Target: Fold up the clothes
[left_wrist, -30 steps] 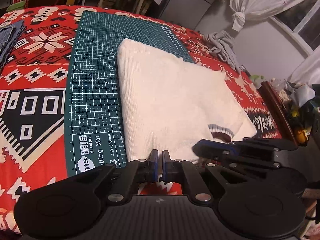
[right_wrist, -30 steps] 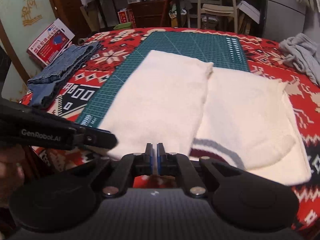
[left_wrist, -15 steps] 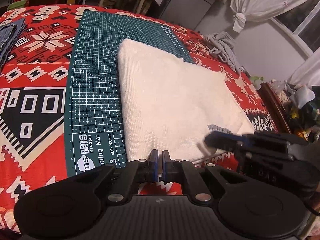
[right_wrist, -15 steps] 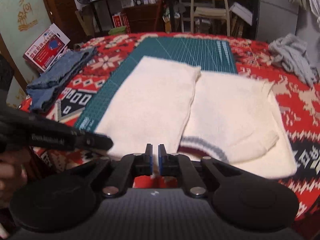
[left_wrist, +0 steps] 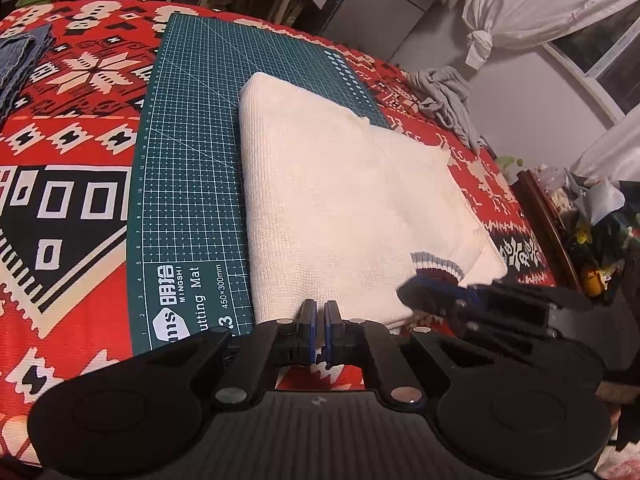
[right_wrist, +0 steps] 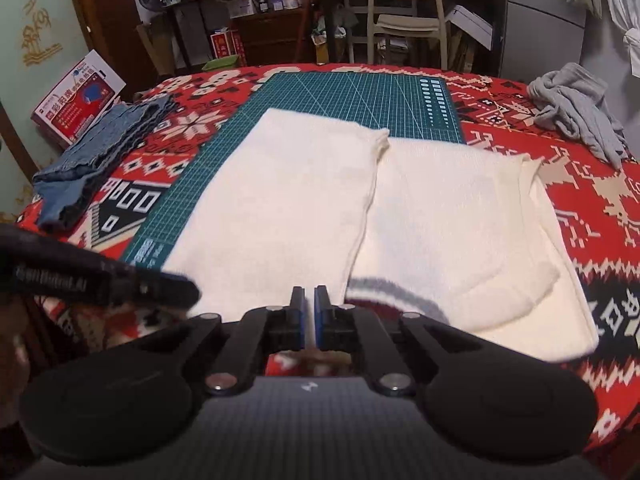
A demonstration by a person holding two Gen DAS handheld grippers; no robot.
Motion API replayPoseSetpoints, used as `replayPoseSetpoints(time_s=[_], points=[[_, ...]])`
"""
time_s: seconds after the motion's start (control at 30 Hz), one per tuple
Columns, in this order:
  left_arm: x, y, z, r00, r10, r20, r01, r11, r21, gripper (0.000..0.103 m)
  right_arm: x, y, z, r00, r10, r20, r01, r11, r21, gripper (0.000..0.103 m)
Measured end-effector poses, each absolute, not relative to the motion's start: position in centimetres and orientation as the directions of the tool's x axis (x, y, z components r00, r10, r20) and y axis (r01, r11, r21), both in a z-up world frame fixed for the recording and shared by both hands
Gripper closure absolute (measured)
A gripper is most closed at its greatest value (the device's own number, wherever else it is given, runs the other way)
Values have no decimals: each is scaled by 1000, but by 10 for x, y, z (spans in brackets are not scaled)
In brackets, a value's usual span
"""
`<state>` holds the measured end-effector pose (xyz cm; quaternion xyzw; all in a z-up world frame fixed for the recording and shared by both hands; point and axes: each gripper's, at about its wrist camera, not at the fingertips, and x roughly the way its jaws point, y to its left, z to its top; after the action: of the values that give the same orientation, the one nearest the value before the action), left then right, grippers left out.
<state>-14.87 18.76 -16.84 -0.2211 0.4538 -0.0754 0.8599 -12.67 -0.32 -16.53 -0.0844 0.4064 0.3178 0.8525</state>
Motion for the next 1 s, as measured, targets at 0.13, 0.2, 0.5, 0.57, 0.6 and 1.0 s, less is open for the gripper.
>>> replayPoseSetpoints(time_s=[0.13,0.2,0.5,0.57,0.6,1.0], points=[[-149,187,-168,578,-328,-747,-69,893,-446,97,-131,-7,-163,460,473,-751,-608,784,121,100],[-149,186,-168,579,-325,-748,-67,895,-441,97,-131,-8,-160,453,472,-757,-602,787,131,99],[-150,185,-168,581,-320,-749,-66,898,-435,97,-115,8,-147,501,452,-738,-582,807,99,97],[-151,184,-168,581,-318,-749,-65,899,-432,97,-105,16,-150,516,440,-735,-571,816,88,97],[-151,184,-168,582,-317,-749,-65,900,-431,97,-100,19,-152,514,438,-737,-565,820,94,97],[-151,184,-163,593,-316,-740,-58,901,-431,97,-116,-2,-166,497,440,-748,-547,828,123,97]])
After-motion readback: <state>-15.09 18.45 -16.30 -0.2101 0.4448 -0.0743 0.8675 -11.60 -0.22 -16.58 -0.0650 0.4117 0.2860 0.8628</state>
